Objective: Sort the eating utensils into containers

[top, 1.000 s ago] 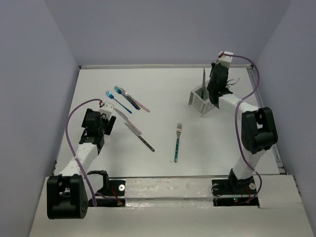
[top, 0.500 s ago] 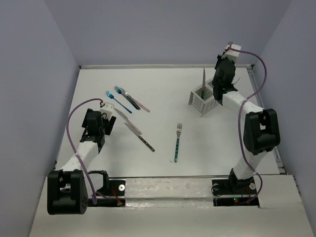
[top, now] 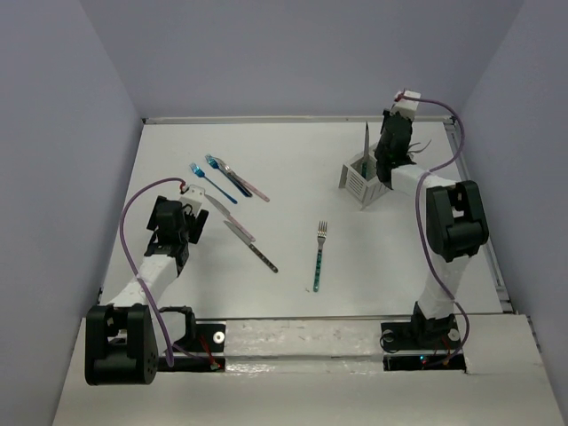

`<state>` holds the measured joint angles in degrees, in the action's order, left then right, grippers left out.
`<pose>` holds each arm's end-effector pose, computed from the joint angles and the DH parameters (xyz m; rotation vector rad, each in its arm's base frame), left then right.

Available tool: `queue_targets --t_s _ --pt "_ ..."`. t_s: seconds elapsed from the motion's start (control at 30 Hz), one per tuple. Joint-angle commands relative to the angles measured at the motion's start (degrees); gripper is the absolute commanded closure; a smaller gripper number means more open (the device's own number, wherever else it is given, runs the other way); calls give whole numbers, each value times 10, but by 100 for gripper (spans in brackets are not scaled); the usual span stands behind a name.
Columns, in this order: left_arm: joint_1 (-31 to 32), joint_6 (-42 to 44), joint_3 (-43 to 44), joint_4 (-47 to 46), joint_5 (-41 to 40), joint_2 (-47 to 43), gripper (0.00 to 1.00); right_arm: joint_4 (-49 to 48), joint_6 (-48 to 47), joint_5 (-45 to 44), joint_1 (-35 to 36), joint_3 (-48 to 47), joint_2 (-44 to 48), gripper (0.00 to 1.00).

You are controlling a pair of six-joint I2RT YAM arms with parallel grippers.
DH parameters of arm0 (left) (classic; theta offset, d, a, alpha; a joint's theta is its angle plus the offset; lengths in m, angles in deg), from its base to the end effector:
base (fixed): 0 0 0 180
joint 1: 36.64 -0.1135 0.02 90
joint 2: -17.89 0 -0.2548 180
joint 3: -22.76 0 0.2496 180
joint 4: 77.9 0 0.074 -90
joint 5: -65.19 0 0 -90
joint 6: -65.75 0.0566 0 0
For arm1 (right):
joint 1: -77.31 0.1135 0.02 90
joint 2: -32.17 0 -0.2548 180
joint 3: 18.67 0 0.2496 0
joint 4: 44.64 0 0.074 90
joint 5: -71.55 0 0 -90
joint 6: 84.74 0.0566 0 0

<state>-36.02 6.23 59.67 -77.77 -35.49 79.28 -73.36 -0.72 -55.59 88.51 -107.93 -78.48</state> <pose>0.2431 0.0079 0.1798 0.4262 1.9853 0.5182 0.4583 0.0559 0.2761 0.3159 1.4470 -0.3927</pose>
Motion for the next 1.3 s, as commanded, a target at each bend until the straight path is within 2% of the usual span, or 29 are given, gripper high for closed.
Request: queue_targets --t_s 0.0,0.2,0.3,0.33,0.37,0.43,0.53,0.63,0.77,0.93,0.97,1.03,1.07,1.13,1.2,1.27 --pt "-1 9 -9 -27 -10 2 1 -67 17 -21 -5 49 1 100" --pt "-1 9 -11 -29 -9 -3 1 -54 21 20 -5 88 17 100" --pt "-1 10 -10 -29 -8 -5 1 -28 39 45 -5 101 38 76" --pt "-1 10 -11 -30 -8 -5 1 -14 41 58 -5 104 45 61" --pt "-2 11 -11 -30 -8 -5 1 -4 46 59 -5 104 50 55" --pt "-1 11 -13 -31 -7 -9 1 26 61 48 -5 100 75 46" --pt "-1 12 -16 -31 -5 -21 1 49 100 43 -5 106 111 40" --pt "-1 12 -17 -32 -1 -30 1 91 132 62 -5 110 165 38" --pt "-1 12 -23 -34 -3 -42 1 223 171 125 16 86 243 38" --pt "-2 7 -31 -30 -6 -75 1 392 220 273 85 52 300 39" --pt "-1 5 -31 -27 -5 -81 1 474 230 287 100 46 301 39" --pt "-1 3 -34 -17 -5 -100 1 573 255 307 162 33 294 39" --pt "-1 4 -38 -14 -7 -106 1 603 259 299 219 30 287 39" --pt "-1 4 -42 -9 -14 -125 1 650 272 270 269 25 264 39" --pt "-2 2 -44 4 -23 -141 1 724 303 276 297 10 238 34" --pt "-1 2 -46 13 -36 -152 1 783 321 327 303 7 193 20"
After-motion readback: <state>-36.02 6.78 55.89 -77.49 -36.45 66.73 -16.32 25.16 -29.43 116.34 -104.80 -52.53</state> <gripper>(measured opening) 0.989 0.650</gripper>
